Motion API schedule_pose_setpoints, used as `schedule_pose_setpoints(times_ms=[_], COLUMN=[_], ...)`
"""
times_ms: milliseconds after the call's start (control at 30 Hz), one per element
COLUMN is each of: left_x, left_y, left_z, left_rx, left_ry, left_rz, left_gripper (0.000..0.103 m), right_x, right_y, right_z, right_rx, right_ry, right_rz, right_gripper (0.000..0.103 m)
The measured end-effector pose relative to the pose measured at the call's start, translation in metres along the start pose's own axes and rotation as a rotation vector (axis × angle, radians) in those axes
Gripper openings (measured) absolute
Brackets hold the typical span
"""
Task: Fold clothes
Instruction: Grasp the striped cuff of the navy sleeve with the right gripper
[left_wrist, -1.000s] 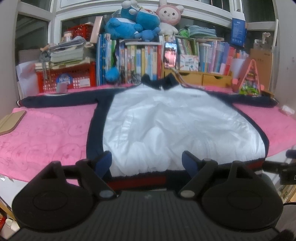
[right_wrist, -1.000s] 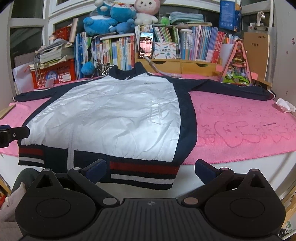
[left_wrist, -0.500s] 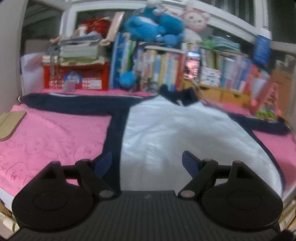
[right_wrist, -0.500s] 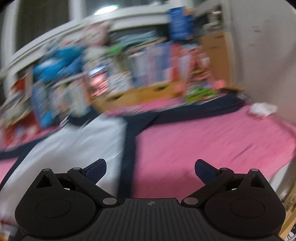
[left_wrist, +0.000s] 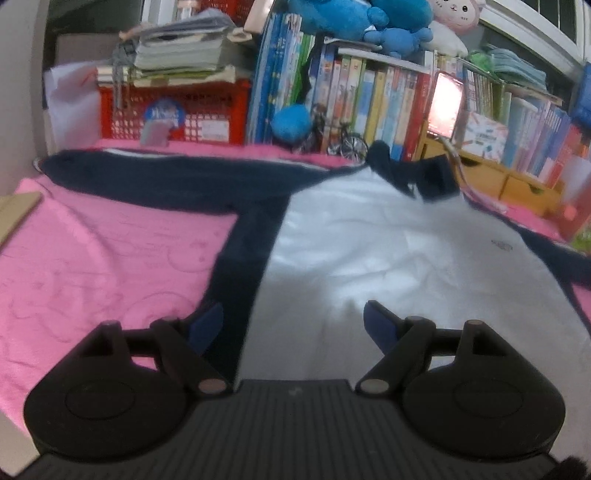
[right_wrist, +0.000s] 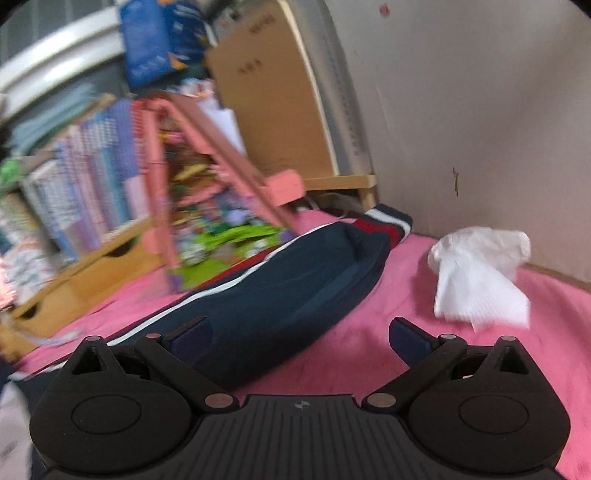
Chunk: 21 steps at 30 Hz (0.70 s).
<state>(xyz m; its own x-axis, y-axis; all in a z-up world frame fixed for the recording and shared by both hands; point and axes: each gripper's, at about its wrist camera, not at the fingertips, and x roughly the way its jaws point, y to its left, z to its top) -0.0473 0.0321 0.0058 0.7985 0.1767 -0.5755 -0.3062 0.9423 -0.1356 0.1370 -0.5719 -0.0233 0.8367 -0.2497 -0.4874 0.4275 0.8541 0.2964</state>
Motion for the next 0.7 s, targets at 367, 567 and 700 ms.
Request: schedule_pose_setpoints(times_ms=[367,567,700], left_x=[0.025,0.025,0.026], left_y=[-0.012,-0.011,-0.009], left_z=[-0.005,-0.004,-0.003], left_rx=[0.139,0.141,0.141], left_ry=[0.021,0.024,0.022], left_rz=[0.027,0.009,0.001], left_gripper=[0.100,0.103,0.103], right_x=[0.097,0.109,0.088], right_y=[-0.006,-0.001,-0.003], right_z=[0.027,0.032,0.036], right_rx=[-0.008,-0.036,0.021], right_ry=[0.053,0.059,0.044], right_rz=[-0.146,-0.202,-0.145], right_gripper=[0.099,0.037,0.016])
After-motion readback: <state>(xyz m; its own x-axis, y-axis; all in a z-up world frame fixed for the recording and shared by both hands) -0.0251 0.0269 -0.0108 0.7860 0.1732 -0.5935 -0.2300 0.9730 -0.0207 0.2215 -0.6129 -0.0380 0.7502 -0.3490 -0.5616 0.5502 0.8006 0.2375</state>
